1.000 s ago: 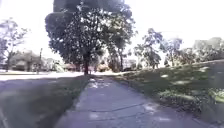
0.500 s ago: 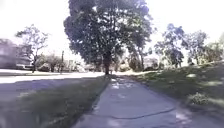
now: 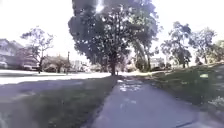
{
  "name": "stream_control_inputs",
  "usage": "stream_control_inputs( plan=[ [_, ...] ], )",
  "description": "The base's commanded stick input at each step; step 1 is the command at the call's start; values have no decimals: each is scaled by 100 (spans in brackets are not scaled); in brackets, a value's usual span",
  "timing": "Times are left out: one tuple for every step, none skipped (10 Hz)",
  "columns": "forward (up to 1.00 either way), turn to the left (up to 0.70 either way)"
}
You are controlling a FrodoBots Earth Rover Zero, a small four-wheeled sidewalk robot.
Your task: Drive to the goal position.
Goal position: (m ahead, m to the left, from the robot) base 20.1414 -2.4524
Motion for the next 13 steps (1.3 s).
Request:
stream_control_inputs(
  plan=[
    [70, -35],
    [70, -35],
    [70, -35],
    [70, -35],
    [70, -35],
    [70, -35],
    [70, -35],
    [70, -19],
    [70, 0],
    [70, 0],
    [70, 0],
    [70, 8],
    [70, 34]
  ],
)
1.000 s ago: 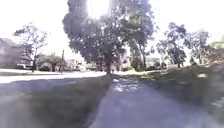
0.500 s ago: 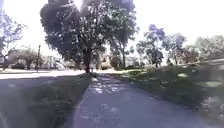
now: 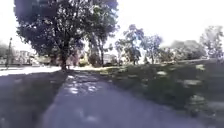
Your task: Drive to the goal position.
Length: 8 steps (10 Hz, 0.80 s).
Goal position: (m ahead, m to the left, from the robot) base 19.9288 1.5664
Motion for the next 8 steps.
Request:
stream_control_inputs(
  plan=[
    [70, 20],
    [70, 0],
    [70, 3],
    [70, 17],
    [70, 21],
    [70, 3],
    [70, 0],
    [70, 0]
  ],
)
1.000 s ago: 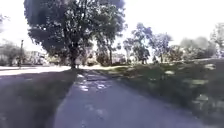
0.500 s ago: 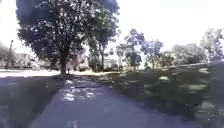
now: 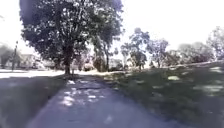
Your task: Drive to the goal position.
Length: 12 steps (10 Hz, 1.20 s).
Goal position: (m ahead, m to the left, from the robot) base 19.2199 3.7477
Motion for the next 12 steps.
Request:
stream_control_inputs(
  plan=[
    [70, 0],
    [70, 0],
    [70, 0],
    [70, 0],
    [70, 0],
    [70, 0],
    [70, 20],
    [70, 33],
    [70, 34],
    [70, 30],
    [70, 21],
    [70, 0]
  ],
)
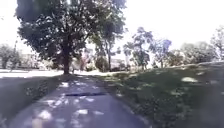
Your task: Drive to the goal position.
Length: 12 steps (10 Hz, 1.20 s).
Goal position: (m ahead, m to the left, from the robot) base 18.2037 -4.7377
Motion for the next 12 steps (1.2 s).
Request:
stream_control_inputs(
  plan=[
    [70, 0],
    [70, 0],
    [70, 0],
    [70, 9],
    [70, 32],
    [70, 35],
    [70, 35],
    [70, 35],
    [70, 35],
    [70, 0],
    [70, 14],
    [70, 32]
  ],
)
